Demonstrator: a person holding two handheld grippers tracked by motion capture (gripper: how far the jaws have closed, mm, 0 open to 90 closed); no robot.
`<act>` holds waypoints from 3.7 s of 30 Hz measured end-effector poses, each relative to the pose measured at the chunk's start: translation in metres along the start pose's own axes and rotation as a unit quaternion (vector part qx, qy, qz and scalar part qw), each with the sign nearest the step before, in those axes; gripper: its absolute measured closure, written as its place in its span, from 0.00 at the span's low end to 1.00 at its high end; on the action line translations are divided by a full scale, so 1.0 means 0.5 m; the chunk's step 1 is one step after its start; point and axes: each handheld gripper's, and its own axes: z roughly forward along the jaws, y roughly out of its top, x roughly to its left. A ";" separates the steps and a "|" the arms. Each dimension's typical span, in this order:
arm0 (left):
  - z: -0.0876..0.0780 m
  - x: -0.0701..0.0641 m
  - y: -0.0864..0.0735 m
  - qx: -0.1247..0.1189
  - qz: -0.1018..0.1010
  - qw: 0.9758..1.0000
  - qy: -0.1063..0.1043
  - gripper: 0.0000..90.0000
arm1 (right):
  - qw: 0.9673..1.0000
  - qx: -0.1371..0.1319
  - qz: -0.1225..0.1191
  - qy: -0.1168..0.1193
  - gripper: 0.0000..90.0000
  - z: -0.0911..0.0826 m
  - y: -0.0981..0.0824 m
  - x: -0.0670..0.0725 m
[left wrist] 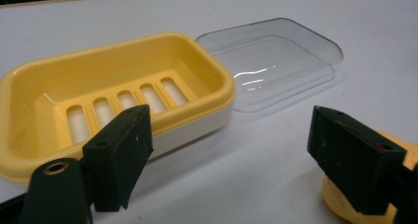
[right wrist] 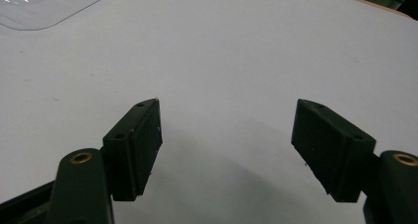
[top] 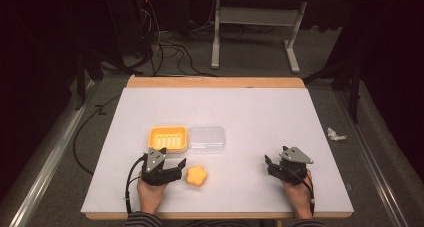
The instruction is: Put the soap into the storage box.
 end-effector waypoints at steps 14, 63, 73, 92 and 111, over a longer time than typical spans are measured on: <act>-0.001 0.001 0.000 0.000 -0.001 1.000 -0.001 0.21 | 1.000 -0.004 0.004 0.001 0.31 -0.001 -0.001 -0.001; -0.040 -0.058 0.044 0.056 -0.018 0.998 -0.020 0.20 | 1.000 -0.006 0.002 0.001 0.30 -0.001 -0.001 -0.001; -0.044 -0.088 0.027 0.086 0.004 0.996 -0.035 0.19 | 1.000 -0.006 0.001 -0.001 0.30 -0.002 -0.001 -0.001; -0.031 -0.126 -0.025 0.132 0.037 0.990 -0.033 0.17 | 1.000 -0.005 0.002 0.000 0.30 -0.002 -0.001 -0.001; -0.002 -0.137 -0.074 0.170 0.058 0.984 -0.002 0.17 | 1.000 -0.006 0.002 0.000 0.30 -0.002 -0.001 -0.001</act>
